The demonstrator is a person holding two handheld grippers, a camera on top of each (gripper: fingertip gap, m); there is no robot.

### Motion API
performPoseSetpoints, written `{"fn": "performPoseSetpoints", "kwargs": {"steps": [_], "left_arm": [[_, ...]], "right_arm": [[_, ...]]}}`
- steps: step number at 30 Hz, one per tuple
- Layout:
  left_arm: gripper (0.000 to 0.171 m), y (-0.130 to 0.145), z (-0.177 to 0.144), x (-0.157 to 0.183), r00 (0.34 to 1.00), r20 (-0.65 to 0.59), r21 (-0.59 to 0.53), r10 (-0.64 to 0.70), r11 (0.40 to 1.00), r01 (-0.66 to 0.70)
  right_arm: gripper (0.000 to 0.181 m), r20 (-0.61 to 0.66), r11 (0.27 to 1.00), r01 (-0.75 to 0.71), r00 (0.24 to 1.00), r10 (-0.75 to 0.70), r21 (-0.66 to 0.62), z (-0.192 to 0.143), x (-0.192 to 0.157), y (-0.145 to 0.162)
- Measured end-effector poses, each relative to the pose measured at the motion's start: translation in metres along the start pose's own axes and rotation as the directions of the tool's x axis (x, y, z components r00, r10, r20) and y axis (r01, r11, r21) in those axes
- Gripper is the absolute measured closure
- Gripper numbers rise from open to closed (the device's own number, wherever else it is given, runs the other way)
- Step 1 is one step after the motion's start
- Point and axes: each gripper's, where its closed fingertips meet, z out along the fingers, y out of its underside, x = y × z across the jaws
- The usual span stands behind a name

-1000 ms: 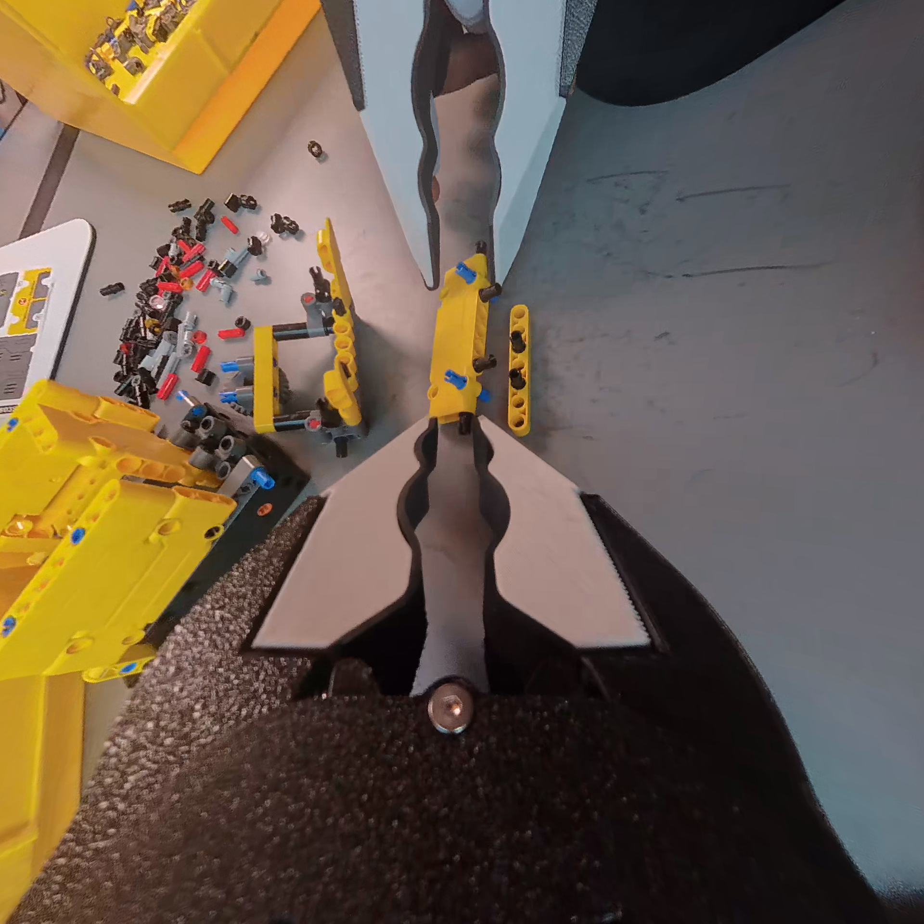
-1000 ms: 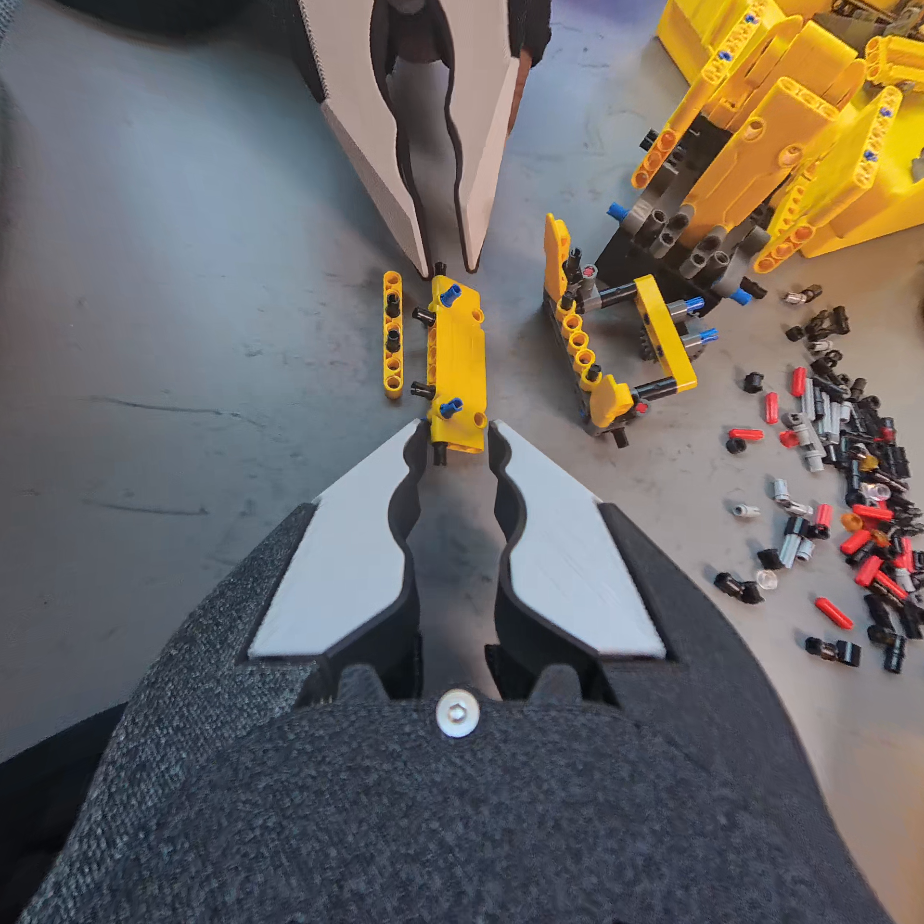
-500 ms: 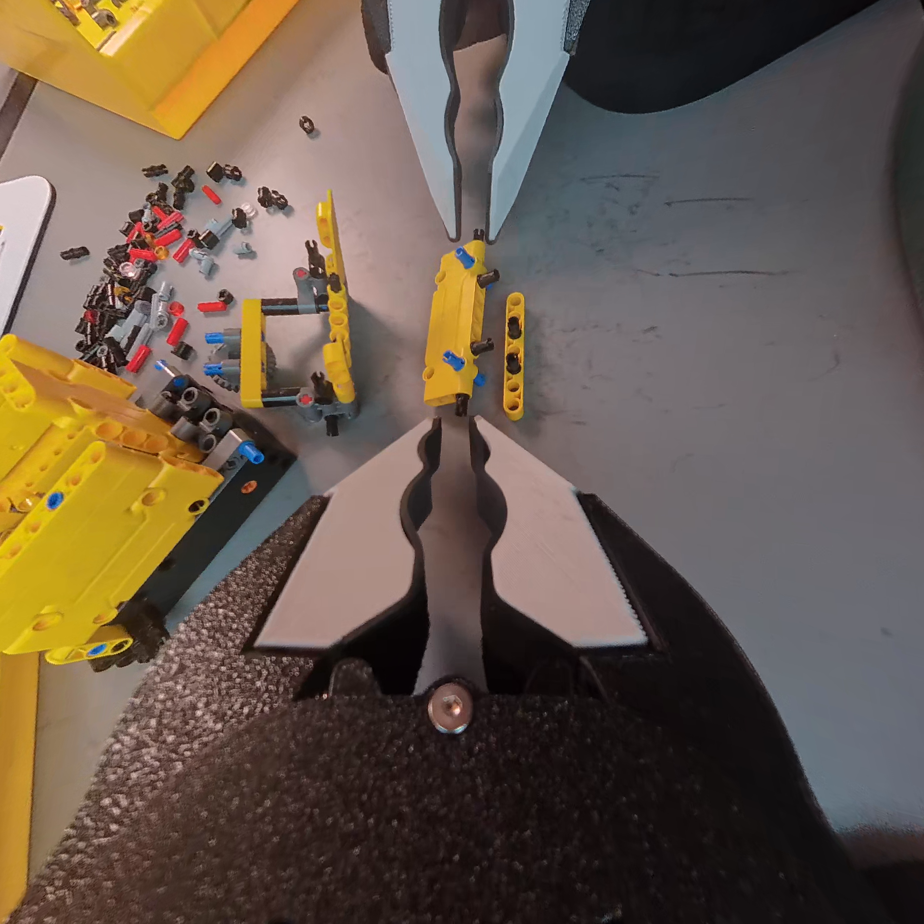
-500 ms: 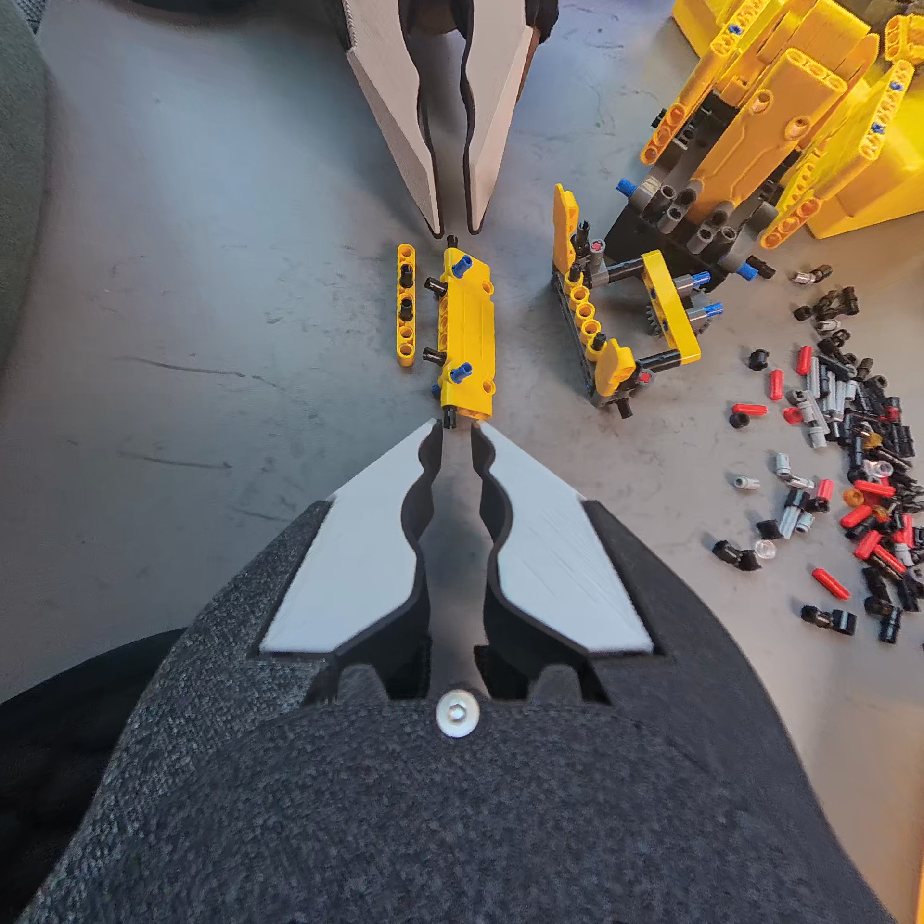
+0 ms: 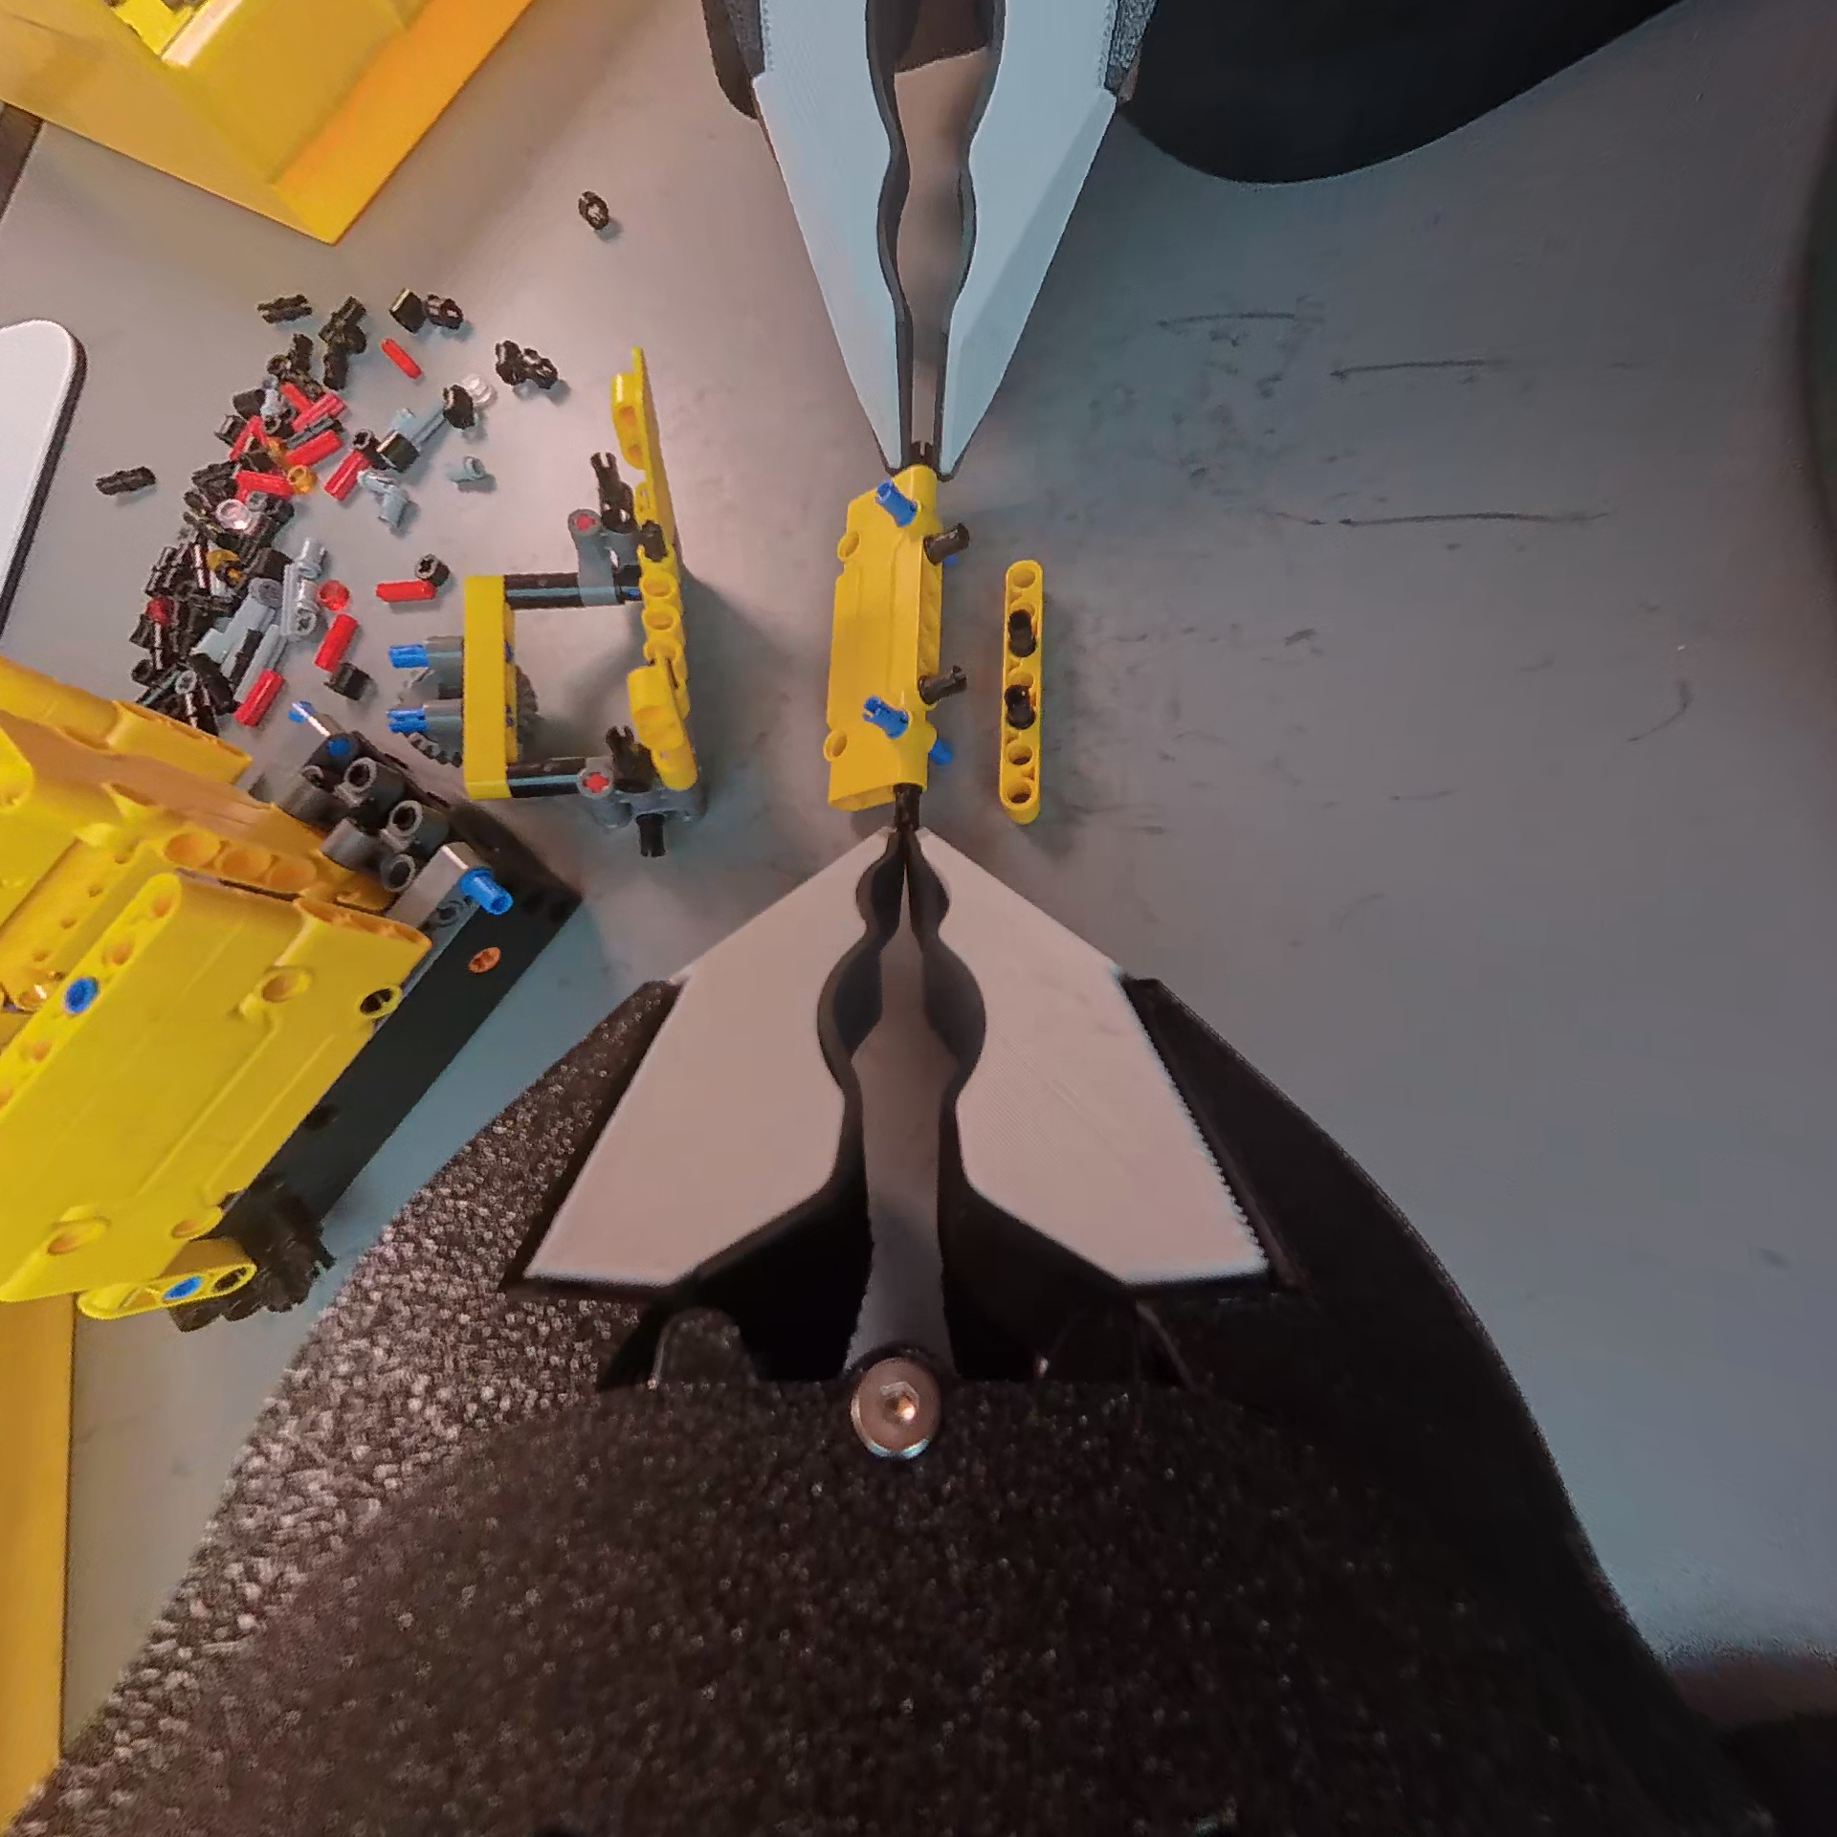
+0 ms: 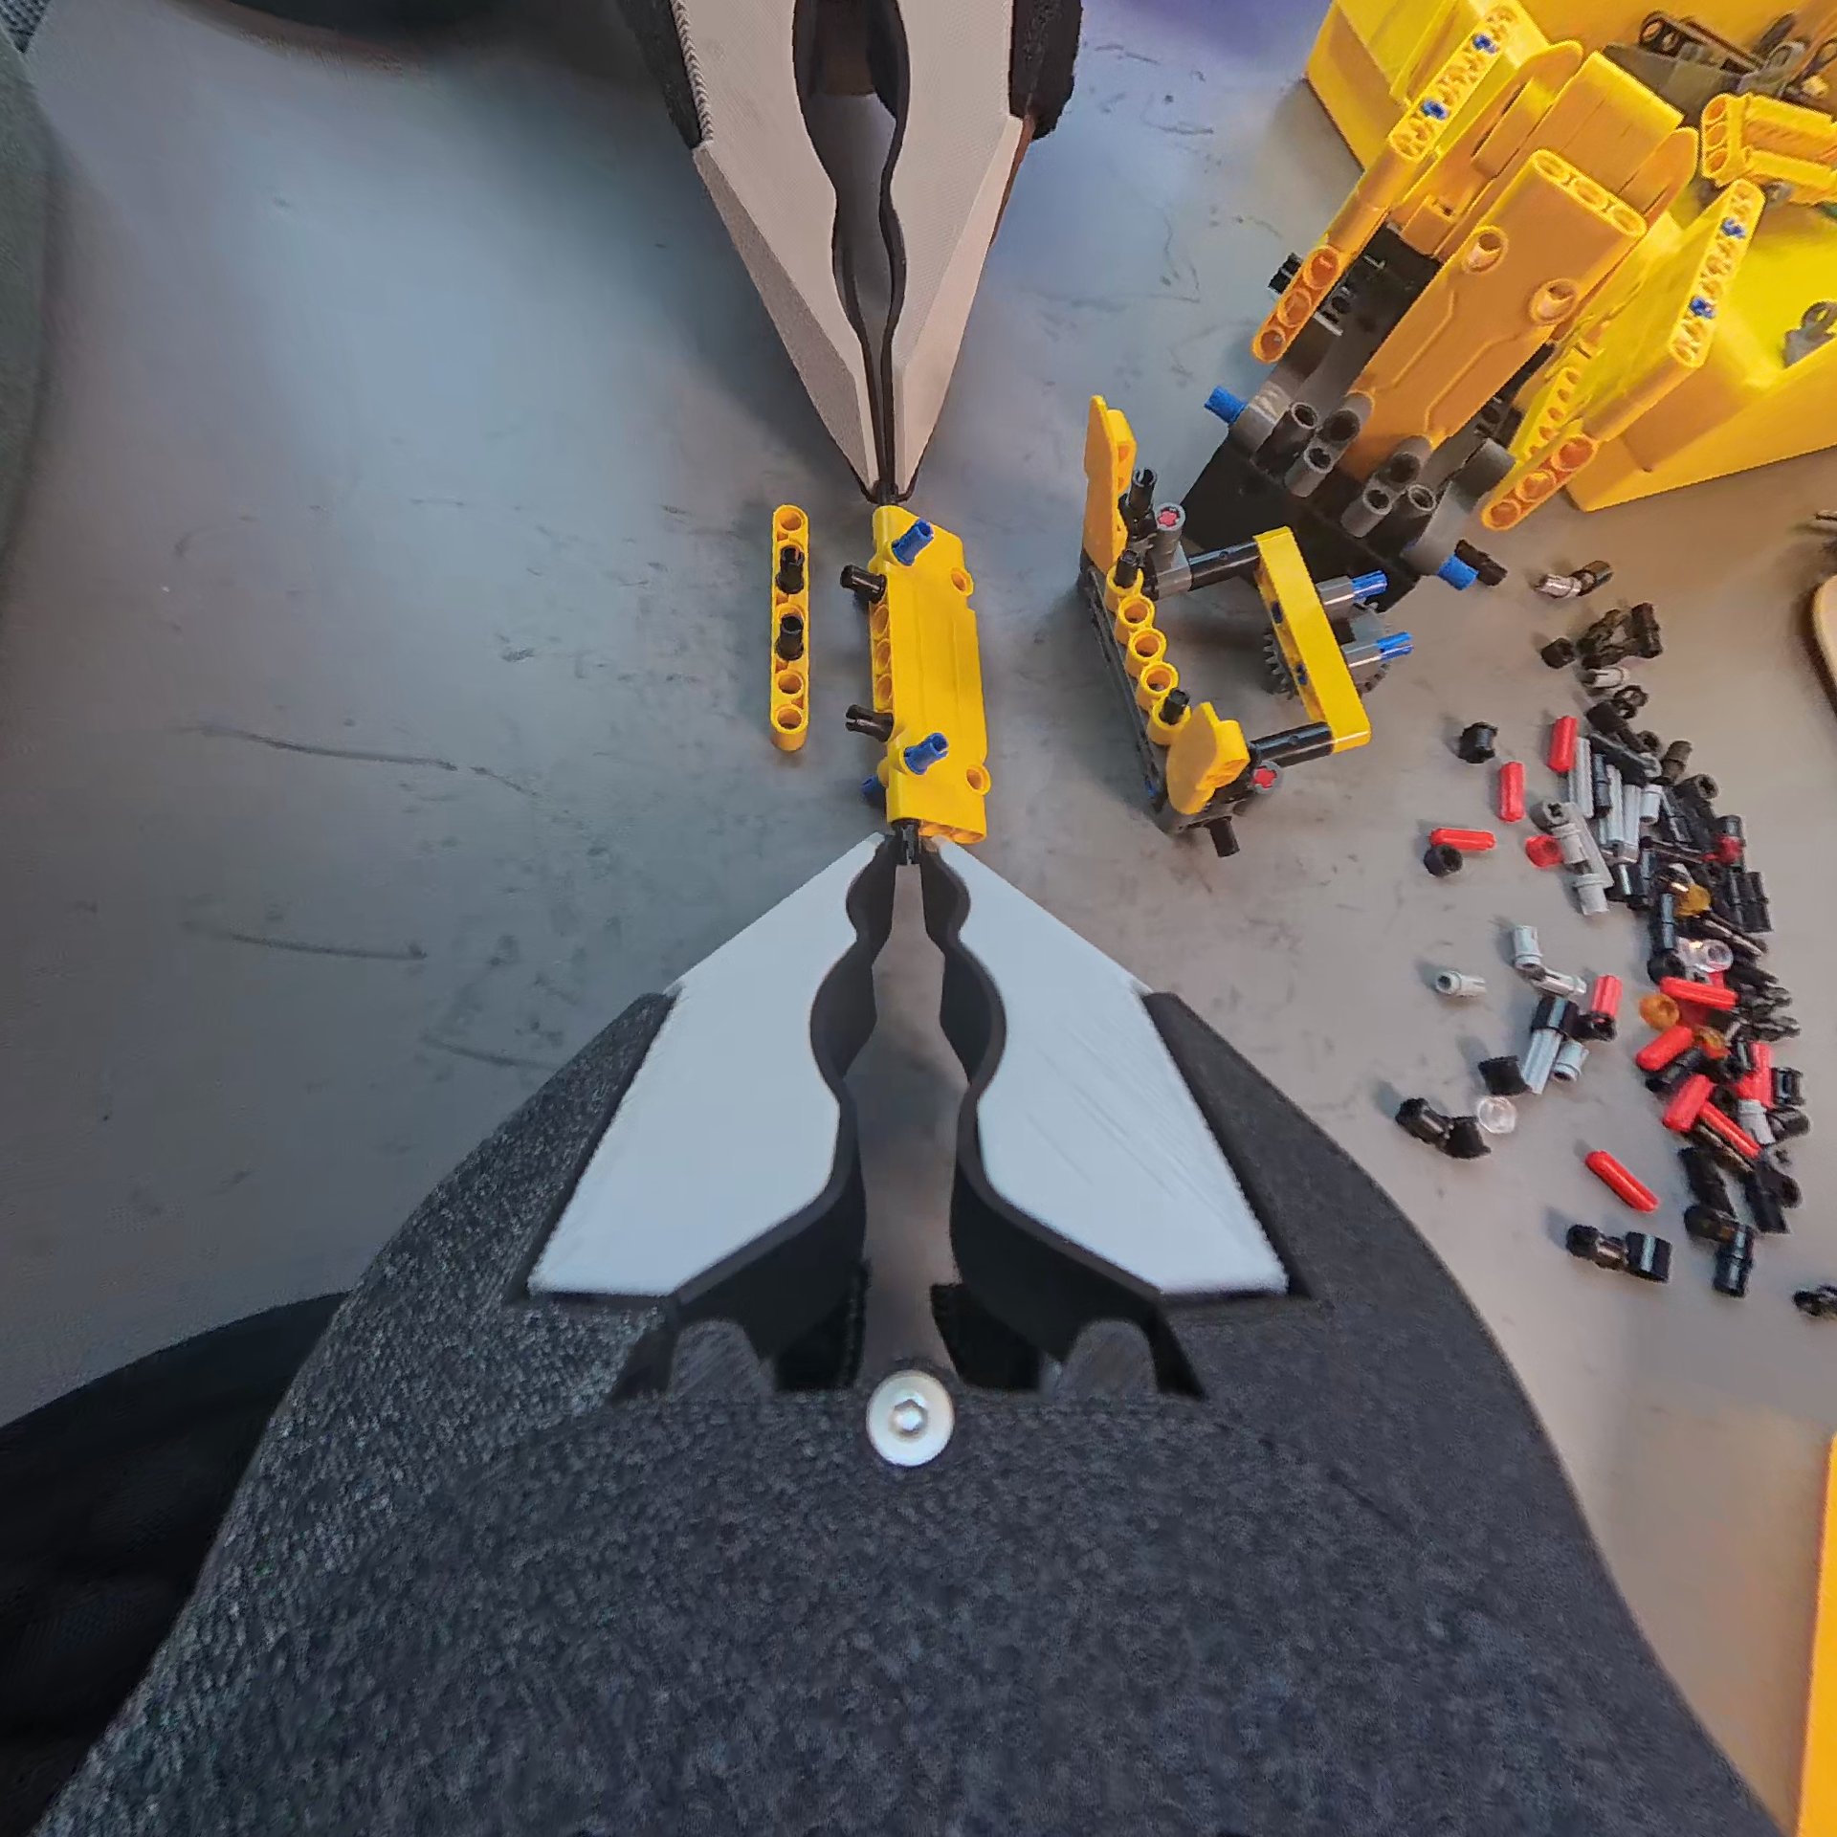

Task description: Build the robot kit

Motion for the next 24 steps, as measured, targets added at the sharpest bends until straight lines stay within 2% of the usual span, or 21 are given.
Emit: {"fn": "performPoseSetpoints", "kwargs": {"steps": [4,8,10,14,17,20,24], "left_arm": [[0.169,-0.003,-0.004,-0.002,1.000,-0.003,0.027,-0.028,0.999,0.028],[0.162,-0.022,-0.020,-0.012,0.992,-0.014,0.171,-0.126,0.977,0.126],[0.157,-0.037,-0.035,-0.025,0.978,-0.013,0.295,-0.208,0.934,0.202],[0.148,-0.056,-0.072,-0.063,0.924,0.029,0.532,-0.382,0.788,0.310],[0.144,-0.053,-0.092,-0.087,0.874,0.103,0.622,-0.475,0.716,0.316],[0.138,-0.046,-0.100,-0.102,0.833,0.187,0.645,-0.521,0.705,0.296],[0.132,-0.038,-0.104,-0.112,0.791,0.244,0.642,-0.560,0.705,0.301]], "right_arm": [[0.174,-0.004,1.000,-0.009,1.000,0.009,0.003,0.000,0.002,0.000],[0.160,-0.018,0.995,-0.065,0.998,0.067,0.077,-0.009,0.009,-0.009],[0.147,-0.044,0.980,-0.119,0.991,0.128,0.160,-0.019,0.020,-0.020],[0.118,-0.125,0.904,-0.237,0.946,0.298,0.355,-0.044,0.055,-0.040],[0.102,-0.138,0.836,-0.322,0.897,0.419,0.445,-0.055,0.074,-0.042],[0.104,-0.173,0.821,-0.338,0.873,0.456,0.461,-0.055,0.083,-0.037],[0.125,-0.240,0.835,-0.265,0.877,0.417,0.482,-0.056,0.088,-0.037]]}}
